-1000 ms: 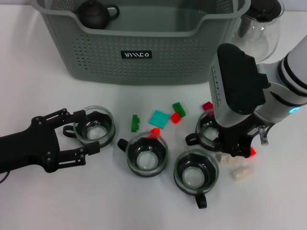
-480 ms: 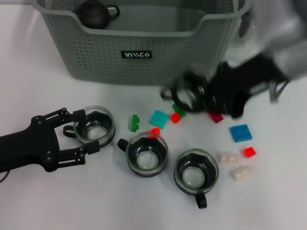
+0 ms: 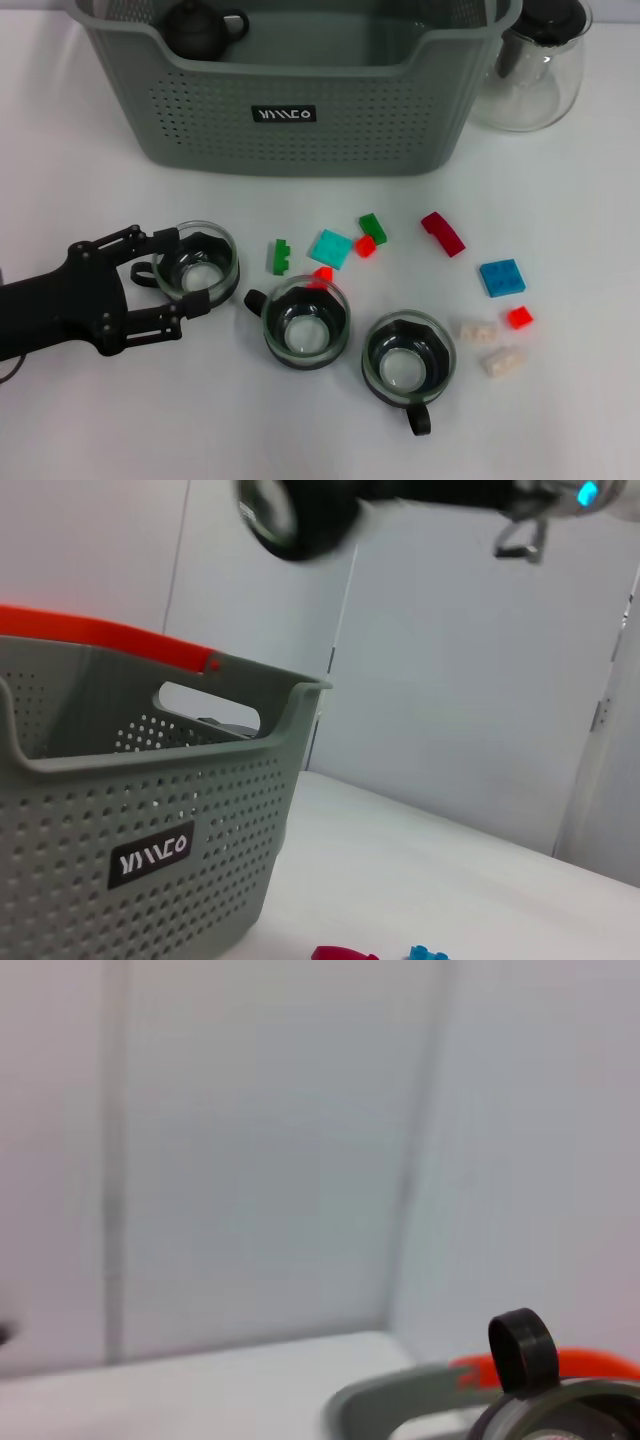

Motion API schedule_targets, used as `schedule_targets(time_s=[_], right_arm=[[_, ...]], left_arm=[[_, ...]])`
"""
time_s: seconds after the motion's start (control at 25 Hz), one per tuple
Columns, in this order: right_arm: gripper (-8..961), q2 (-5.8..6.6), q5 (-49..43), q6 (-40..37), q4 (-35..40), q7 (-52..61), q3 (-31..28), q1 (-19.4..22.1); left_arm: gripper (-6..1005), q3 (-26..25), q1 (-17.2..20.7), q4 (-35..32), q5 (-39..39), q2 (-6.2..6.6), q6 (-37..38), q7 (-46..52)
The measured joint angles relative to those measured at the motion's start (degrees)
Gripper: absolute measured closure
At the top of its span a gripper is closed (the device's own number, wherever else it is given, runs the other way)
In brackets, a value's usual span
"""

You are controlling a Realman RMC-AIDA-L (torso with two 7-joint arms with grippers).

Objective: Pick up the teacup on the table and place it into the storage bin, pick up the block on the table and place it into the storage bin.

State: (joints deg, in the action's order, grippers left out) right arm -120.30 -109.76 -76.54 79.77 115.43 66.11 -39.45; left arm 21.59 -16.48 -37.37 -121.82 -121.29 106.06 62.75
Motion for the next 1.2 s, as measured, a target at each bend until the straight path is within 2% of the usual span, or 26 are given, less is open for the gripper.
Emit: schedule_targets(time_s=[0.12, 0.24, 0.36, 0.4, 0.56, 0.64, 0.8, 1.2], right_arm=[[897, 0.12, -6.07, 9.18, -2.86, 8.32, 4.44, -4.87], [897, 0.05, -15.67, 14.71, -9.34, 17.33, 7.12, -12.45], [896, 0.04, -25.94, 18.66, -19.58, 25.25, 7.84, -20.48], [896, 0.08, -28.77, 20.09, -24.64, 26.76, 7.61, -23.6], [896, 0.67, -34.1, 24.35, -40.07, 27.9, 5.7, -31.75], [896, 0.8, -36.45, 25.74, -45.81, 27.93, 4.83, -34.38], [896, 0.45, -40.21, 28.06, -51.49, 28.5, 4.45, -36.57], [897, 0.75, -41.18, 28.6, -54.08, 28.9, 4.84, -35.28]], left_arm=[[147, 0.57, -0.01, 0.4, 0.0, -0.04, 0.15, 0.0], [147, 2.24, 0.26, 0.43, 0.01, -0.25, 1.82, -0.1], [148, 6.68, 0.32, 0.45, 0.0, -0.76, 5.61, -0.13], [148, 6.68, 0.32, 0.45, 0.0, -0.76, 5.61, -0.13], [148, 9.63, -0.37, 0.43, 0.0, -1.52, 7.06, -0.06], [149, 10.31, -0.83, 0.46, 0.0, -1.78, 7.11, -0.05], [149, 10.63, -1.21, 0.59, 0.0, -1.88, 7.12, -0.04], [151, 10.76, -1.71, 1.18, 0.0, -1.93, 7.03, 0.09]])
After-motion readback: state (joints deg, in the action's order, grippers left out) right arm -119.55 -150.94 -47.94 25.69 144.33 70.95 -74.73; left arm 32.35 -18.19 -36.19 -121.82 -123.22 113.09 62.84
